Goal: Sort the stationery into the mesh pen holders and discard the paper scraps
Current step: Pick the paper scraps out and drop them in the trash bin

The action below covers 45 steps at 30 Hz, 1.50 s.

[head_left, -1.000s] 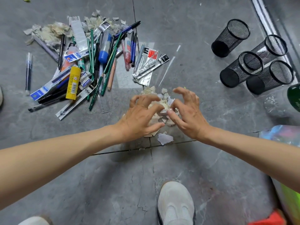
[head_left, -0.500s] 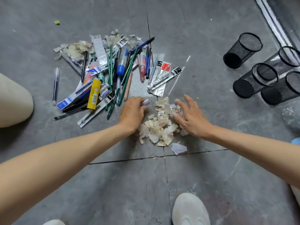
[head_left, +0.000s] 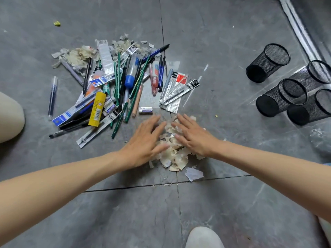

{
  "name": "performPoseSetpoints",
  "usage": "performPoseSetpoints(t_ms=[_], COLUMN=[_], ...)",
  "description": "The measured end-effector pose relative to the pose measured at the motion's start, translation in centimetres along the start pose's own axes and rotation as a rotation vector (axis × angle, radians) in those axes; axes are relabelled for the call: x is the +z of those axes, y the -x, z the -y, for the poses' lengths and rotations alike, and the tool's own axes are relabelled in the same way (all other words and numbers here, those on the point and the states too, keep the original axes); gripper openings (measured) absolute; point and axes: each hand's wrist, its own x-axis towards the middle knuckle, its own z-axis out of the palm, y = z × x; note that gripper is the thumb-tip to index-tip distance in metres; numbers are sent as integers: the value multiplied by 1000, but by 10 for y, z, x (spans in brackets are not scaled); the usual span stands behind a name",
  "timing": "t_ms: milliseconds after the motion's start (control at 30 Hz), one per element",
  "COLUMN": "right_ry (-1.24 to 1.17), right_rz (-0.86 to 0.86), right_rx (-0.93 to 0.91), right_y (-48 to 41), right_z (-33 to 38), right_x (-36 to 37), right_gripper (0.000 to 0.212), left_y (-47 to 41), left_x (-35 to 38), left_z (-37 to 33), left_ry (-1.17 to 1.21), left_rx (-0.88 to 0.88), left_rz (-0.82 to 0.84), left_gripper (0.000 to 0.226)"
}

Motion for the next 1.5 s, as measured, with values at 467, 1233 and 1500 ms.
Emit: performPoseSetpoints(t_ms=[467,1233,1500], right_ry=[-474,-1572,-1704], right_rz=[-232,-579,-695], right_rx=[344,804,947], right_y=[37,4,-3], right_z=[-18,29,48], right_x=[24,-2,-39], right_gripper=[69,28,27], left_y=[-8,-54,-60], left_x=[22,41,-12], left_z=[-13,-64,-67], left_ry=[-174,318,305], left_rx=[34,-26,46], left_rz=[180,-149,-171], left_gripper=[143,79,63])
